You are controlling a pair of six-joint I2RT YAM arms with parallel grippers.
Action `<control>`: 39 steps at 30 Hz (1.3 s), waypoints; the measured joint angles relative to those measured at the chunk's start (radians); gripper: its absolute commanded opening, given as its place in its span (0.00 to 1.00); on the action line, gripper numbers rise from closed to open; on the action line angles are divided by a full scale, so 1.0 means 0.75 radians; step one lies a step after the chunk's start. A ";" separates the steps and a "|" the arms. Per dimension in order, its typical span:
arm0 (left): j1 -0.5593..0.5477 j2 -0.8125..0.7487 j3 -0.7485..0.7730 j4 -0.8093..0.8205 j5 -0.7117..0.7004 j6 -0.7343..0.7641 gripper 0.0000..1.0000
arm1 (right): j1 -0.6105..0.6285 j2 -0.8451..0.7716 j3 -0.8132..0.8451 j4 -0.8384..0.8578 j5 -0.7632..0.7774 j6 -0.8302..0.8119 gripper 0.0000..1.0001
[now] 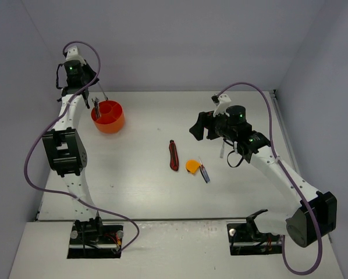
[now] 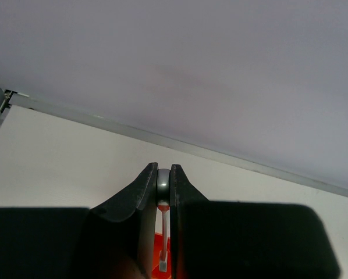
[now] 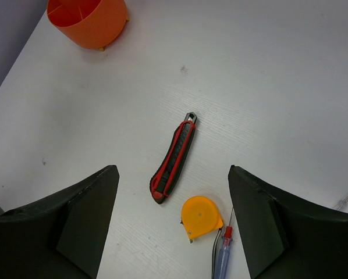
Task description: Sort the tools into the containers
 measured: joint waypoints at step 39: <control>-0.123 0.003 -0.237 0.140 -0.055 0.658 0.03 | 0.000 -0.080 -0.098 -0.036 -0.001 0.091 0.72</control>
